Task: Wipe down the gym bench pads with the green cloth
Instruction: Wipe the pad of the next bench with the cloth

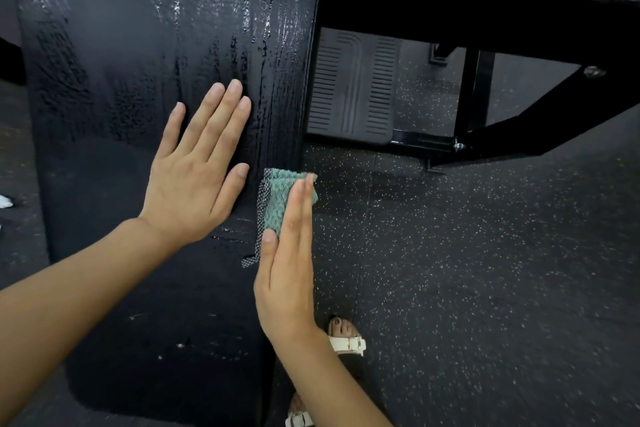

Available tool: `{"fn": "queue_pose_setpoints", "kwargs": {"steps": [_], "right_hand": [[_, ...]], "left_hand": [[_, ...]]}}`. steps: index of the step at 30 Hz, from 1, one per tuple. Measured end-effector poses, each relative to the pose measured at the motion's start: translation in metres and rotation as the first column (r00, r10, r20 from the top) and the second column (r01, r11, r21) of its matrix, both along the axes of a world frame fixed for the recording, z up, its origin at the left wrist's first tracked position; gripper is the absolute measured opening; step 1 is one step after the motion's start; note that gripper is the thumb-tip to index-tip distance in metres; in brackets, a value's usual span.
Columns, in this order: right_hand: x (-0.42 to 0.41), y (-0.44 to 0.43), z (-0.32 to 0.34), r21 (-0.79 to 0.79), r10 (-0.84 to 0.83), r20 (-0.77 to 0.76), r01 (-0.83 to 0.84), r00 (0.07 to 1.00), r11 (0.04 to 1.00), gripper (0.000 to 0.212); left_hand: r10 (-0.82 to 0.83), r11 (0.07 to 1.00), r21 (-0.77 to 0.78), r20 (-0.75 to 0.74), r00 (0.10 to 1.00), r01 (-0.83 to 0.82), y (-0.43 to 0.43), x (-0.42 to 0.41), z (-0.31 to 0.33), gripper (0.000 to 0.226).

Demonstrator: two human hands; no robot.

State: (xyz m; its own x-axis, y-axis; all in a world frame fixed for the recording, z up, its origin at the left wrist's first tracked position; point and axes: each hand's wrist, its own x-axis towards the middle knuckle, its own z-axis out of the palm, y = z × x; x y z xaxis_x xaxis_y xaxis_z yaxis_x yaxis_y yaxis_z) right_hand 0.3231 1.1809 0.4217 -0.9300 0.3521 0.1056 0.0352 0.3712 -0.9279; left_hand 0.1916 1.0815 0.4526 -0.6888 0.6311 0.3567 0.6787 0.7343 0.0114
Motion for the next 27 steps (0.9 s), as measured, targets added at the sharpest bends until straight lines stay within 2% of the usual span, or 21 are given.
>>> {"fn": "queue_pose_setpoints", "kwargs": {"steps": [6, 13, 21, 27], "right_hand": [[-0.022, 0.009, 0.012, -0.084, -0.019, -0.005, 0.019, 1.0, 0.996, 0.058], [-0.058, 0.022, 0.02, -0.042, -0.07, -0.082, 0.066, 0.994, 0.997, 0.057], [-0.024, 0.003, 0.006, 0.005, -0.086, -0.057, 0.087, 0.995, 0.996, 0.061], [0.027, -0.014, -0.015, 0.025, -0.015, 0.021, 0.015, 1.0, 1.0, 0.061]], "left_hand": [[-0.024, 1.0, -0.006, -0.004, 1.0, 0.024, -0.006, 0.009, -0.006, 0.061], [-0.046, 0.999, -0.008, -0.021, 0.999, 0.046, -0.01, 0.013, -0.012, 0.062], [-0.037, 0.999, -0.02, -0.035, 0.999, 0.037, -0.01, 0.014, -0.013, 0.062], [-0.025, 0.999, -0.021, -0.053, 0.998, 0.024, -0.009, 0.017, -0.014, 0.062]]}}
